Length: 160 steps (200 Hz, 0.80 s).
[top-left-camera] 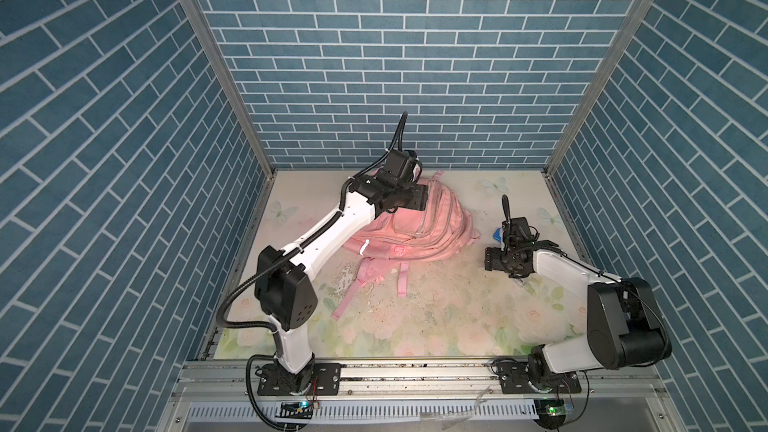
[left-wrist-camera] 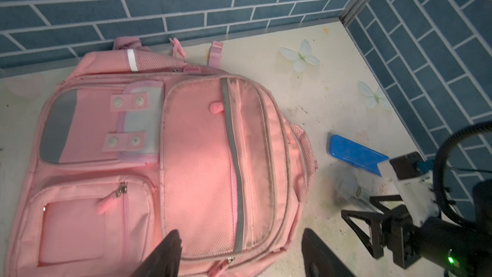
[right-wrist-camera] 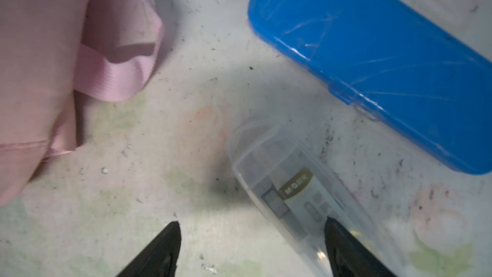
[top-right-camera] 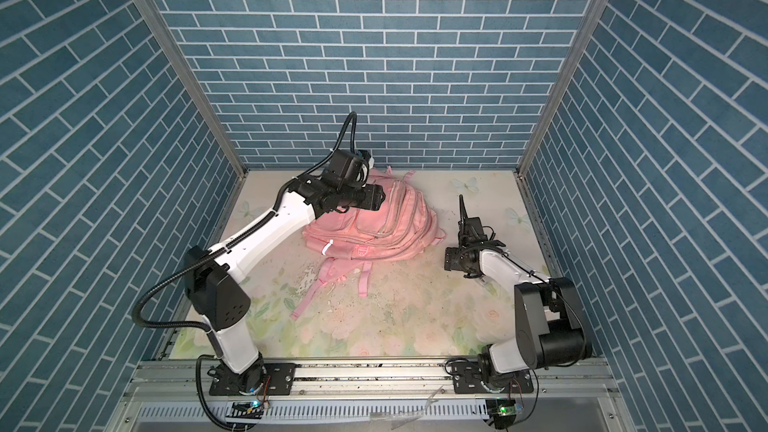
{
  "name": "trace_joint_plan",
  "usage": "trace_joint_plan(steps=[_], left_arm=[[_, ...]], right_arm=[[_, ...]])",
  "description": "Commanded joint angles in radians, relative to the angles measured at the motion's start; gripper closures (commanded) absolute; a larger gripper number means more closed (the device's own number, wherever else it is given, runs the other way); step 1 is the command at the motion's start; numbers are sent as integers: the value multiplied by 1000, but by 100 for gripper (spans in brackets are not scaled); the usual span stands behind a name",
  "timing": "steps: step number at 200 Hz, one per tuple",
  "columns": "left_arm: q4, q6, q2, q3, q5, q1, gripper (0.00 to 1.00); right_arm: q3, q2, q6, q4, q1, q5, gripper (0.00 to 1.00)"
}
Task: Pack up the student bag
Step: 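Release the zipper pull and grasp the clear pen box with right gripper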
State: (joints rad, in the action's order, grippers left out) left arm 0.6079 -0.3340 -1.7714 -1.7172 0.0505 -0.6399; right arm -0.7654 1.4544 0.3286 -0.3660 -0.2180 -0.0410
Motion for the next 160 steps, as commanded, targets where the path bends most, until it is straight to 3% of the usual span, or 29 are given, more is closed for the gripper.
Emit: trace_joint_plan(steps=[1, 51, 103, 138, 160], left_arm=[[-100, 25, 59, 90, 12, 4, 21], [-68, 30, 49, 133, 21, -7, 20], [-51, 36, 9, 122, 7, -37, 20], [-28, 38, -23, 77, -29, -52, 21], [13, 55, -68, 21, -90, -80, 21]], right_arm=[[4, 7, 11, 0, 22, -40, 14], [29, 85, 11, -5, 106, 55, 11], [49, 104, 29, -2, 106, 182, 11], [51, 83, 71, -50, 106, 135, 18], [64, 79, 78, -48, 105, 122, 29]])
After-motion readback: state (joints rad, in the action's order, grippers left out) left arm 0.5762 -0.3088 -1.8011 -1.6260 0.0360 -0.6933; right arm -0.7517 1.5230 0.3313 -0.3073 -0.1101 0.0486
